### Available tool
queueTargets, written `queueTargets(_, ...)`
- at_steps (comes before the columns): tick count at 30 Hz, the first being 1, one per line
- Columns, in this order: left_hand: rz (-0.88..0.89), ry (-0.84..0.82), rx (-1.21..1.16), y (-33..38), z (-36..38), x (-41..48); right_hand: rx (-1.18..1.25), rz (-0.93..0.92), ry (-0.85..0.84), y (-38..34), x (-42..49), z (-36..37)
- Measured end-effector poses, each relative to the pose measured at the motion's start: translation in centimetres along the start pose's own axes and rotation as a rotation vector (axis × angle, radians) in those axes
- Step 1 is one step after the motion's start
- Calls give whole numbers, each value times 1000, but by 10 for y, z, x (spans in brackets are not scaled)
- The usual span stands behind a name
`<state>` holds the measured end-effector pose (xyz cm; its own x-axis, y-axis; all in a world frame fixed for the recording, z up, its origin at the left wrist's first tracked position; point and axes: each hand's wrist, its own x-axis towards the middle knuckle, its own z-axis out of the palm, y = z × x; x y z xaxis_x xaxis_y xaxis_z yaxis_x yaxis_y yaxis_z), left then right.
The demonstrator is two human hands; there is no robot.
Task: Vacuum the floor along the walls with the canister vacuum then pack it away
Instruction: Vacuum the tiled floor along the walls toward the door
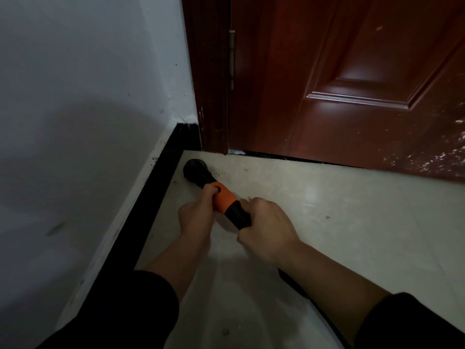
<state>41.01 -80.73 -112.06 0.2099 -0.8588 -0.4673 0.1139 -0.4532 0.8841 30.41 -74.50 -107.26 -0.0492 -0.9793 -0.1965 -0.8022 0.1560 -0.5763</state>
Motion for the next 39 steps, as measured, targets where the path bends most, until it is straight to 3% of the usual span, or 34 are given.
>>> queueTargets(39,-103,-232,23,-40,62,-96,-127,141,18,79,-93,-51)
